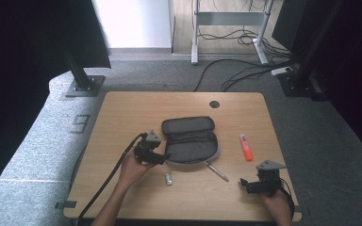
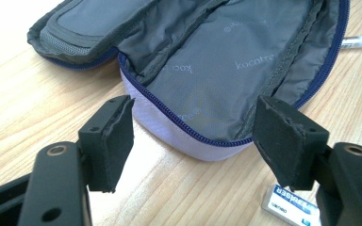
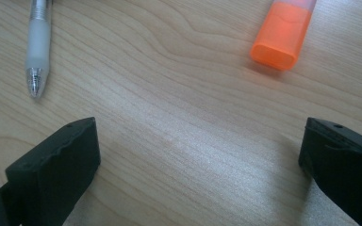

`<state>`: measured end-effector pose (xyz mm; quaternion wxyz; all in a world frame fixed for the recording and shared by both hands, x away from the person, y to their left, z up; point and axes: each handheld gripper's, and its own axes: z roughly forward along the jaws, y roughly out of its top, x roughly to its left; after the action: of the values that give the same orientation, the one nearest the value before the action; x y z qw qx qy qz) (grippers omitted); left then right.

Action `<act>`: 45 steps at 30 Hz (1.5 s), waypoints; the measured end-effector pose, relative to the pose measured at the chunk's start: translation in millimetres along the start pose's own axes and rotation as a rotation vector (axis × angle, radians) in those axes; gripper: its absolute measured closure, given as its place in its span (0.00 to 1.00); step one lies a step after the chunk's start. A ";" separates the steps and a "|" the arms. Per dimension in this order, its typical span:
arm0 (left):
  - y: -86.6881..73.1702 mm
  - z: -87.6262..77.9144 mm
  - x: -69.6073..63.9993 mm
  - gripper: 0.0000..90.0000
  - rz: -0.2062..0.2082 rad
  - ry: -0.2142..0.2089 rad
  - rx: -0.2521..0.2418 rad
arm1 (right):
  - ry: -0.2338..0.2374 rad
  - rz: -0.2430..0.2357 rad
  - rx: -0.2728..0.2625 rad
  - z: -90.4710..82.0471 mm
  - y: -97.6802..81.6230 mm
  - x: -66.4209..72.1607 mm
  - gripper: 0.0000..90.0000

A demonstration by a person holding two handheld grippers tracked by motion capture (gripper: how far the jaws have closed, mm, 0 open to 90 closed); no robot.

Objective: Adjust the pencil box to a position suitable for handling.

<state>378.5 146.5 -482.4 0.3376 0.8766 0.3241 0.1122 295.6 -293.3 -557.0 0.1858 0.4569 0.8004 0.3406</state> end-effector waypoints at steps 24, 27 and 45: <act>-26.0 -32.1 -4.2 0.19 -0.015 0.012 -0.023 | 0.000 0.000 0.000 0.0 0.0 0.0 0.00; -30.9 -32.9 -4.2 0.18 -0.015 0.020 -0.017 | 0.000 0.000 0.000 0.0 0.0 0.0 0.00; -72.2 -17.1 -9.0 0.00 0.037 0.101 0.062 | 0.000 0.000 0.000 0.0 0.0 0.0 0.00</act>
<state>329.0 190.1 -517.4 0.2911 0.8857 0.3279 0.1524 295.6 -293.2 -557.0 0.1859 0.4569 0.8004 0.3406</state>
